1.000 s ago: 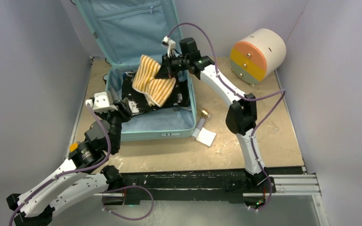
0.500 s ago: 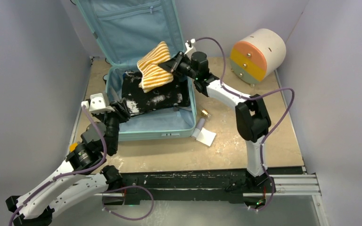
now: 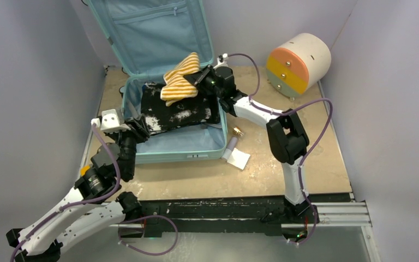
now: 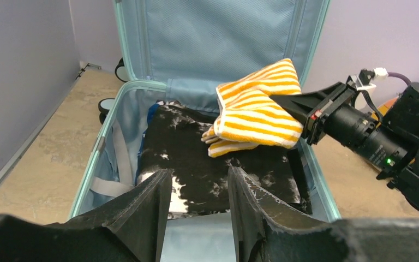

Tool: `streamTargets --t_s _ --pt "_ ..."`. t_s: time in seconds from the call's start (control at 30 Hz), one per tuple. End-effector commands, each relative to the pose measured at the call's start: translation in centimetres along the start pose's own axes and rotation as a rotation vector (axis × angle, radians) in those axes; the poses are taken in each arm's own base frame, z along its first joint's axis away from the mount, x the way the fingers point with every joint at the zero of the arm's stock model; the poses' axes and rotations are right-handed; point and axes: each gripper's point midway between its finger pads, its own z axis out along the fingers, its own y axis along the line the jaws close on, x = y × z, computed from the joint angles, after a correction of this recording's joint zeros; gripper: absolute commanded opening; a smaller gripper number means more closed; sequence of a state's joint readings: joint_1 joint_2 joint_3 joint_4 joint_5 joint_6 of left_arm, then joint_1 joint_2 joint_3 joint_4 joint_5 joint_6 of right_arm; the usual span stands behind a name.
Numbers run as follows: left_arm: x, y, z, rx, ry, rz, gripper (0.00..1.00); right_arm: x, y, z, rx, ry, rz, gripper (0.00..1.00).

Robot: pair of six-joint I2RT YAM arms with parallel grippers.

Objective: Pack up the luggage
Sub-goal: Place the toiletry item in the luggage.

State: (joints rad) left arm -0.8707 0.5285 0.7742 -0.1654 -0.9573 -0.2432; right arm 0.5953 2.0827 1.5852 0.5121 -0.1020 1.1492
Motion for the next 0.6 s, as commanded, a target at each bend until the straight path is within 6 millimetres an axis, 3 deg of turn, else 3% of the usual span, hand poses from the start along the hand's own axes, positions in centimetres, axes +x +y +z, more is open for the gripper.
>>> streamTargets --t_s 0.0,0.13,0.23,0.33,0.57 --pt "-0.5 -0.2 0.0 0.007 -0.009 -0.016 0.45 -1.7 8.8 0.3 -0.234 -0.01 -0.04 0.0" --pt "-0.7 0.2 -0.1 -0.004 -0.017 -0.021 0.44 -1.5 13.7 0.6 -0.35 0.027 -0.107 0.0" --pt "-0.9 0.4 -0.2 -0.009 -0.022 -0.026 0.44 -1.3 14.4 0.4 -0.352 0.035 -0.117 0.0" --pt "-1.0 0.5 -0.3 -0.007 -0.025 -0.034 0.44 -0.3 11.0 0.0 -0.261 0.057 -0.083 0.0" --pt "-0.6 -0.1 -0.1 0.009 -0.013 -0.025 0.44 2.5 -0.7 -0.9 -0.034 0.047 0.081 0.0"
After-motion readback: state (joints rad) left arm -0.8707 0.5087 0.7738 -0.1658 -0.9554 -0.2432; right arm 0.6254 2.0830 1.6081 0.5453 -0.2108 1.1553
